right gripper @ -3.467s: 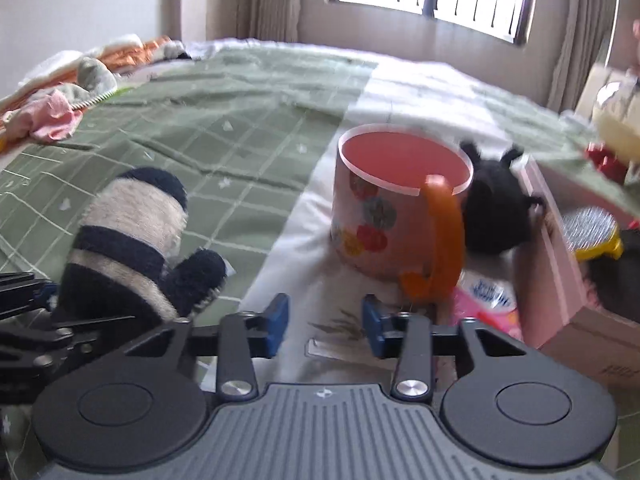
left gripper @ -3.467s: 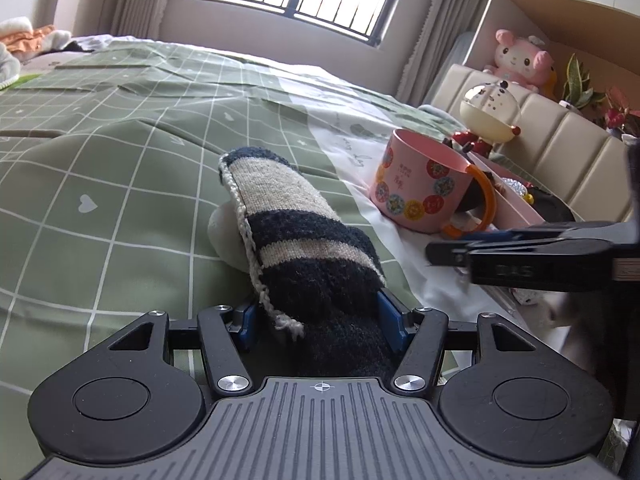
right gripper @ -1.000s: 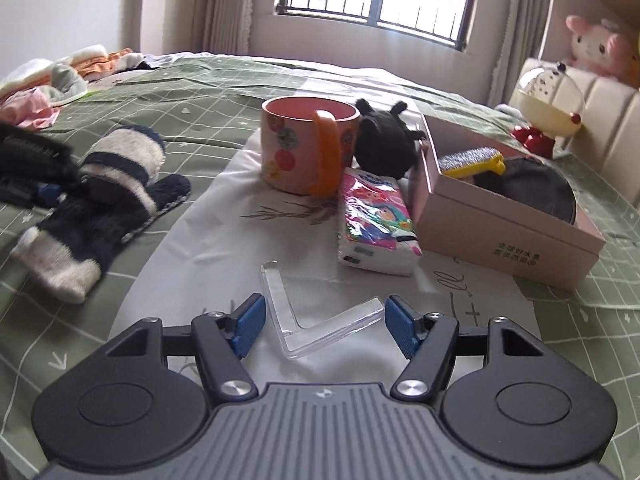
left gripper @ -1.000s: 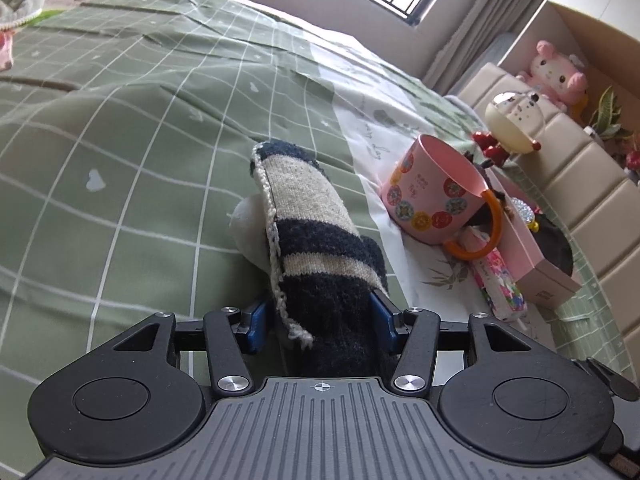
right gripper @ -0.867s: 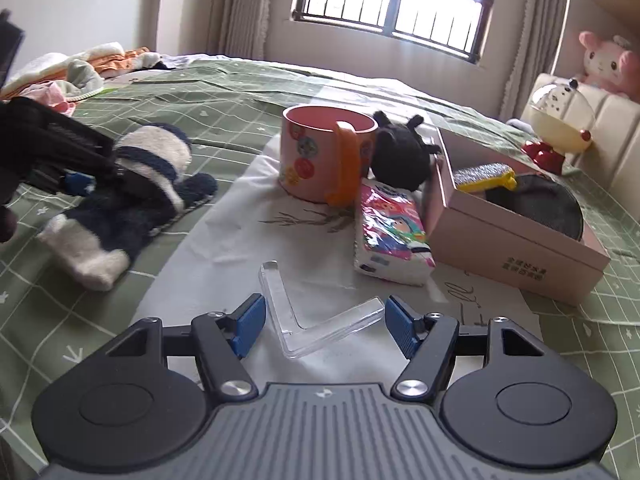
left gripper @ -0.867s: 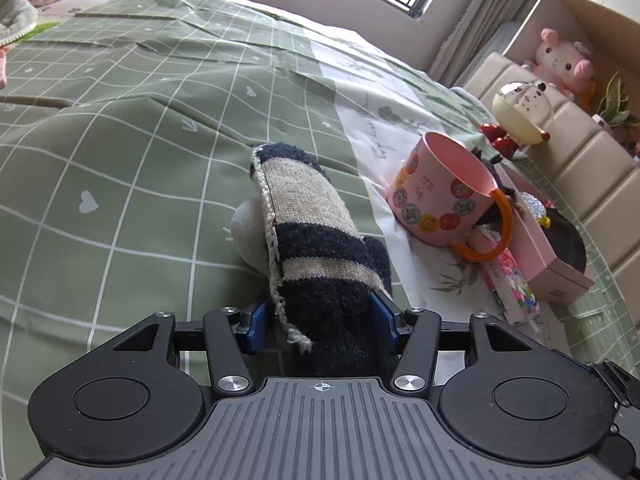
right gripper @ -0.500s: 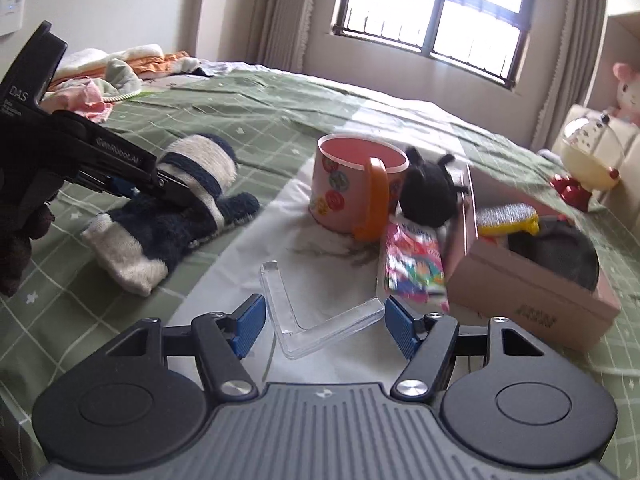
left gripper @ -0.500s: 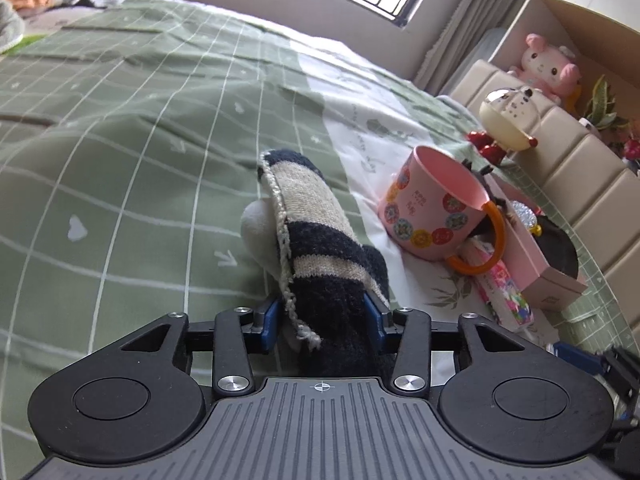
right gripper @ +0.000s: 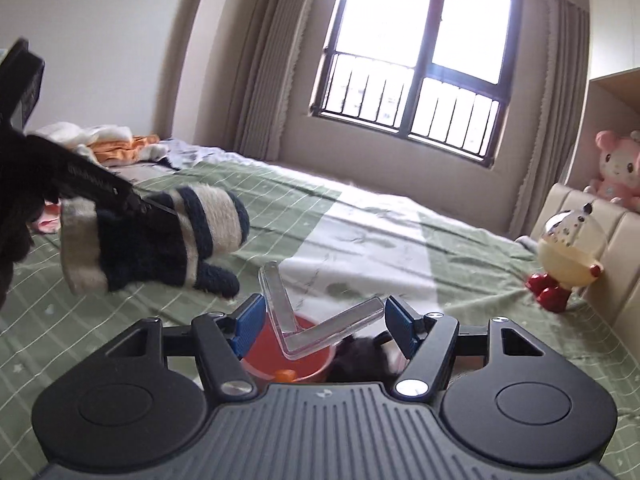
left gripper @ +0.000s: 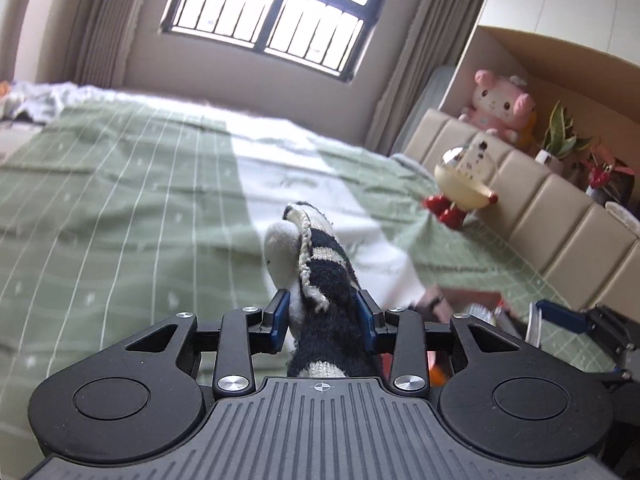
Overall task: Organize soft objects
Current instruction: 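Carry the mitten and plastic strip over the pink box and open both tools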
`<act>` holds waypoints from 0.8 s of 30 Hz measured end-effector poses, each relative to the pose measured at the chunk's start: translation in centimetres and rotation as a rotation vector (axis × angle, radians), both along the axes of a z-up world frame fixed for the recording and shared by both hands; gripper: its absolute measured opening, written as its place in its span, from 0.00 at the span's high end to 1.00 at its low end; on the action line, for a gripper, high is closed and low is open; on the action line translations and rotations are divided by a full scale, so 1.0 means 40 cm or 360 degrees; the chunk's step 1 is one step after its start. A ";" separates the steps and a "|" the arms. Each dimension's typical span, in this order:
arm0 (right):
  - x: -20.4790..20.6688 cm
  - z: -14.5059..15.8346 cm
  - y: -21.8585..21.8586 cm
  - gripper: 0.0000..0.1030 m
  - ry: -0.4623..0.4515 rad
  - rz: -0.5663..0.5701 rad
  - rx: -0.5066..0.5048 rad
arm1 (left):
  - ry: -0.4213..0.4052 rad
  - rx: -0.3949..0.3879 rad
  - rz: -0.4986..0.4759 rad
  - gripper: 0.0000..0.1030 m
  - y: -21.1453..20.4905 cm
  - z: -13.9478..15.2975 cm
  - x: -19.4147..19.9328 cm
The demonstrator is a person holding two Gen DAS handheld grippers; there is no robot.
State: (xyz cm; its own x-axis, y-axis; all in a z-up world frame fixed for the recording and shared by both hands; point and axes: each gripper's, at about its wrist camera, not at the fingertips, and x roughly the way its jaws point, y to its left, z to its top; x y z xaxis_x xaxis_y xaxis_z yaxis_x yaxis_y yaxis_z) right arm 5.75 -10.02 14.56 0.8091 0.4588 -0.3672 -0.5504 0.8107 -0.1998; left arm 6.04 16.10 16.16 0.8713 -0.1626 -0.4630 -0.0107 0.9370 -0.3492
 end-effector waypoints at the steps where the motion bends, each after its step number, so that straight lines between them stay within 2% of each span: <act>1: 0.014 0.008 -0.010 0.36 -0.0016 -0.0019 -0.0002 | -0.0016 -0.0003 -0.0012 0.62 -0.010 0.021 0.018; 7: 0.077 0.063 -0.138 0.35 -0.0112 -0.0173 0.0032 | -0.0079 -0.0034 -0.0025 0.62 -0.098 0.093 0.127; 12: 0.120 0.096 -0.296 0.35 -0.0104 -0.0289 0.0138 | -0.0044 -0.0223 -0.0197 0.62 -0.234 0.094 0.219; 14: 0.143 0.098 -0.349 0.35 -0.0089 -0.0334 0.0166 | -0.0058 -0.0260 -0.0288 0.61 -0.312 0.084 0.246; 17: 0.187 0.093 -0.416 0.35 -0.0012 -0.0394 0.0236 | -0.0109 -0.0335 -0.0408 0.59 -0.413 0.056 0.291; 18: 0.205 0.088 -0.437 0.35 0.0024 -0.0411 0.0262 | -0.0091 -0.0389 -0.0440 0.58 -0.436 0.037 0.311; 20: 0.243 0.067 -0.462 0.34 0.0109 -0.0439 0.0293 | 0.0029 -0.0449 -0.0448 0.59 -0.476 -0.014 0.358; 22: 0.287 0.025 -0.476 0.33 0.0253 -0.0372 0.0303 | 0.0139 -0.0354 -0.0357 0.60 -0.508 -0.063 0.381; 24: 0.315 -0.026 -0.474 0.31 0.0377 -0.0352 0.0269 | 0.0154 -0.0295 -0.0350 0.60 -0.516 -0.093 0.377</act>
State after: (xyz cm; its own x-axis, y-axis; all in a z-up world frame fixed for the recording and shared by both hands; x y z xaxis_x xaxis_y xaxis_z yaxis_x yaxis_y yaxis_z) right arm 18.35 -28.98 13.54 0.7972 0.3527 -0.4900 -0.3731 0.9259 0.0593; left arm 21.14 -4.53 12.45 0.7589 -0.4322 -0.4871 0.1437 0.8407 -0.5220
